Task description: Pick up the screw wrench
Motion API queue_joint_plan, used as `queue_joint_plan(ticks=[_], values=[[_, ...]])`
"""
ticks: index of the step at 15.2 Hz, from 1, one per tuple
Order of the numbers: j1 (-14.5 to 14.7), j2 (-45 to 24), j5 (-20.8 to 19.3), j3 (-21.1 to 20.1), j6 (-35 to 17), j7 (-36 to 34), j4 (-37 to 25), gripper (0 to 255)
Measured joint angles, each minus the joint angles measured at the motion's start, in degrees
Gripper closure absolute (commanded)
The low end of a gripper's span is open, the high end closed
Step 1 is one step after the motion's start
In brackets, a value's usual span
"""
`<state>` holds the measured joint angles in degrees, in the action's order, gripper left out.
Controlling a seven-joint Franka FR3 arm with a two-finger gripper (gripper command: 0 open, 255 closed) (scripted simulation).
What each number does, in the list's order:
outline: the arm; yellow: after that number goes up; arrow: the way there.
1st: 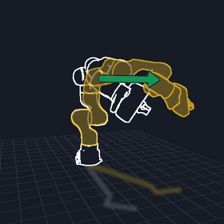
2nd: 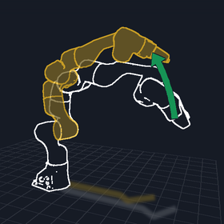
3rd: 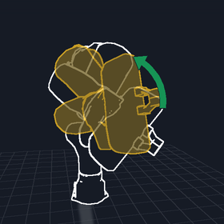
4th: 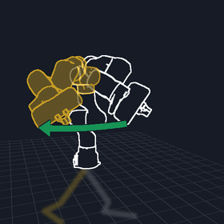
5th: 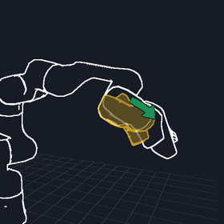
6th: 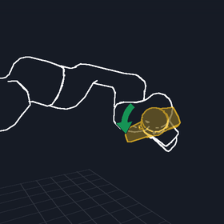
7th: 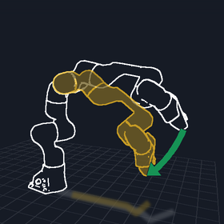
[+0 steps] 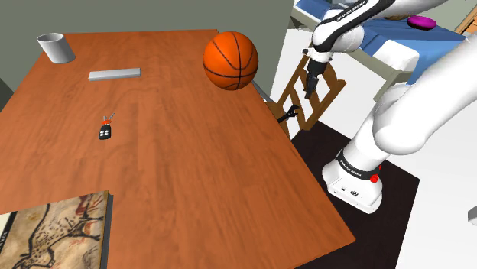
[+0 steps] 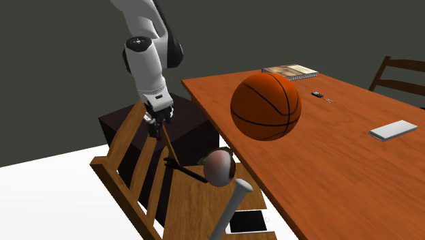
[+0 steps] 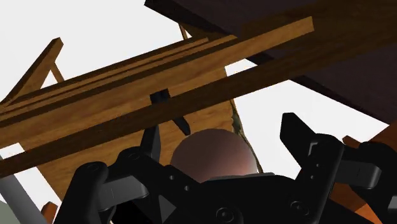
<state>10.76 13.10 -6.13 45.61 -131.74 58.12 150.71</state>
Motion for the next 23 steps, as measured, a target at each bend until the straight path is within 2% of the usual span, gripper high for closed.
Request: queue_joint_plan(ticks=[3, 5, 6, 8, 14, 15, 23], values=[[4.23, -11.42, 10.92, 4.34, -3.40, 14.05, -3.30, 0], [4.25, -20.33, 20.92, 3.64, -4.93, 24.99, -5.76, 0], [3.28, -23.47, 24.61, 2.33, -4.87, 29.03, -7.11, 0], [1.58, -27.19, 29.08, 0.04, -5.69, 33.31, -8.15, 0], [-1.66, -32.98, 36.36, -4.67, -8.46, 39.08, -9.34, 0], [-1.91, -33.37, 36.78, -5.01, -8.56, 39.42, -9.51, 255], [-2.23, -33.82, 37.48, -5.52, -9.10, 40.07, -9.58, 255]])
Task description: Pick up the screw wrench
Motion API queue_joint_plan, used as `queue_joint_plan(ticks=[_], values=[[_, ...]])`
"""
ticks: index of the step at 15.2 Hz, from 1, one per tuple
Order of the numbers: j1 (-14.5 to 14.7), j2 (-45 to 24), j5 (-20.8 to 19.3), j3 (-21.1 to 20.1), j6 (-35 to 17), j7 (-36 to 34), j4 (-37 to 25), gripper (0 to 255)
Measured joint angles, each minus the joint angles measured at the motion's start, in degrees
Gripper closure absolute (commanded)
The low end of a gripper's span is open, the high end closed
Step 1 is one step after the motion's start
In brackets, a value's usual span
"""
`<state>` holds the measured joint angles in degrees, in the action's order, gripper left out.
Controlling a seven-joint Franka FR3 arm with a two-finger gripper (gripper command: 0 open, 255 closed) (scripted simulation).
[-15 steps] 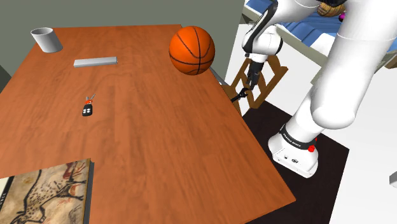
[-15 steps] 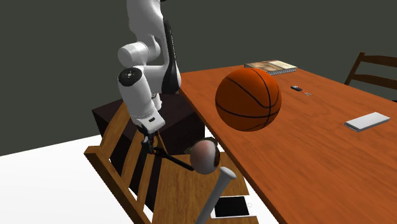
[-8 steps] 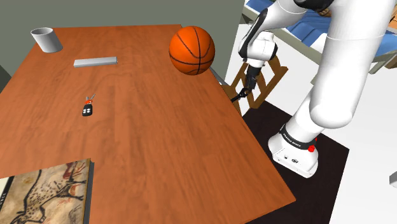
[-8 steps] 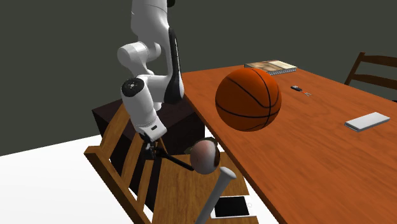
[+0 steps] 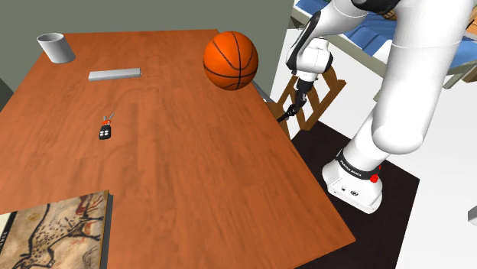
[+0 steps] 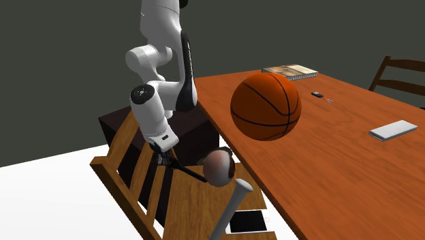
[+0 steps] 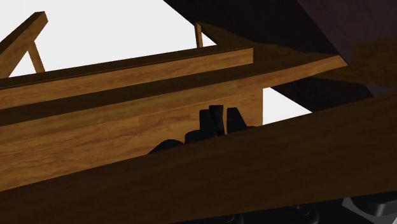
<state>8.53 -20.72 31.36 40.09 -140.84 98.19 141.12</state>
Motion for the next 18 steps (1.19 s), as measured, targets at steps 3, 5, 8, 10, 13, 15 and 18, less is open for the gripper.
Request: queue_joint_plan(ticks=[3, 5, 8, 10, 13, 15, 18], values=[[0.29, 0.37, -0.70, 0.40, 0.47, -0.47, 0.11, 255], [1.23, 1.99, -2.72, 1.94, 1.40, -2.11, 0.54, 255], [2.75, 4.78, -6.05, 4.22, 2.75, -4.60, 1.05, 255], [3.62, 6.64, -8.29, 5.60, 3.55, -6.11, 1.38, 255], [5.00, 9.73, -12.07, 7.62, 5.14, -8.89, 1.55, 255], [5.80, 11.99, -14.81, 8.86, 6.39, -10.92, 1.52, 255], [6.62, 14.80, -18.15, 9.98, 7.76, -13.53, 1.62, 255]])
